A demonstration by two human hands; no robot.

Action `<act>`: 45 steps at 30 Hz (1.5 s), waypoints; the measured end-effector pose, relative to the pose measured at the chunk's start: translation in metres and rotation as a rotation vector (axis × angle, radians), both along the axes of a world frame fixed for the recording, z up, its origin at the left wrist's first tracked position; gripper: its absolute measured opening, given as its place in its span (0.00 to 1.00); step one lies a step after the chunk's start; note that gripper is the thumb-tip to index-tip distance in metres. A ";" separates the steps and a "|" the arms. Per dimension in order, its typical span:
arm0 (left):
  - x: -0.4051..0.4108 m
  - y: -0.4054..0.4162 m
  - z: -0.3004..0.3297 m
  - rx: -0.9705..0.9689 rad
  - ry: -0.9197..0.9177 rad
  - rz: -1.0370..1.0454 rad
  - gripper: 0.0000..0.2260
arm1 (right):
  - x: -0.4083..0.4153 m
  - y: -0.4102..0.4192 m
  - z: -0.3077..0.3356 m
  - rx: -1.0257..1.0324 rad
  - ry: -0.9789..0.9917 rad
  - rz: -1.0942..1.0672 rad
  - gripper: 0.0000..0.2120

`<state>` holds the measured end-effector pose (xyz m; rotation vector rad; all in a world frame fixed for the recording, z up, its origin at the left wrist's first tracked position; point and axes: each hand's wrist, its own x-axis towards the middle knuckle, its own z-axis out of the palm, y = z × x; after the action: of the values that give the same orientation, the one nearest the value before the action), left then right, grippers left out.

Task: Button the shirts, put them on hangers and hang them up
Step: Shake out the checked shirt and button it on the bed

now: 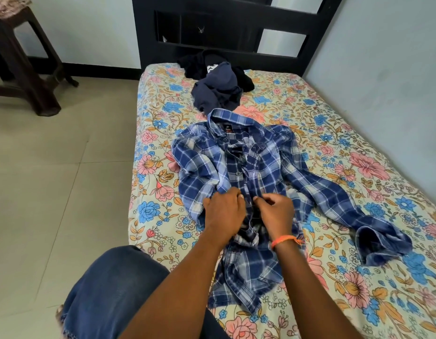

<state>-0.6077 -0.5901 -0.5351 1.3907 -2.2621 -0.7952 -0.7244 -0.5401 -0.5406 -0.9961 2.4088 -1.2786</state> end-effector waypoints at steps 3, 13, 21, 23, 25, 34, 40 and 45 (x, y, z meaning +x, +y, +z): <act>-0.003 -0.009 -0.008 0.055 0.128 0.055 0.11 | 0.000 0.007 -0.006 -0.094 -0.105 -0.088 0.05; -0.011 -0.016 -0.011 0.190 0.115 0.083 0.08 | 0.014 0.011 -0.008 -0.113 0.108 -0.011 0.03; 0.001 0.005 0.005 0.194 0.113 0.083 0.11 | 0.033 0.010 -0.014 -0.129 0.190 0.132 0.06; 0.005 0.008 0.007 0.217 0.132 0.068 0.12 | 0.037 0.012 -0.012 -0.124 0.181 0.139 0.08; 0.010 0.011 0.011 0.235 0.154 0.054 0.13 | 0.041 0.015 -0.009 -0.134 0.186 0.134 0.09; 0.018 0.020 0.016 0.335 0.294 0.030 0.11 | 0.046 0.029 0.003 -0.144 0.013 0.105 0.06; 0.015 0.015 0.009 0.351 0.277 0.070 0.09 | 0.051 0.039 0.007 -0.221 -0.260 0.087 0.12; 0.014 0.010 0.000 0.325 0.274 0.028 0.08 | 0.036 0.041 0.009 -0.208 -0.468 0.076 0.08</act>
<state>-0.5940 -0.5804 -0.5354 1.3447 -1.9618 -1.3030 -0.6880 -0.4992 -0.5318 -0.7252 1.9001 -1.5548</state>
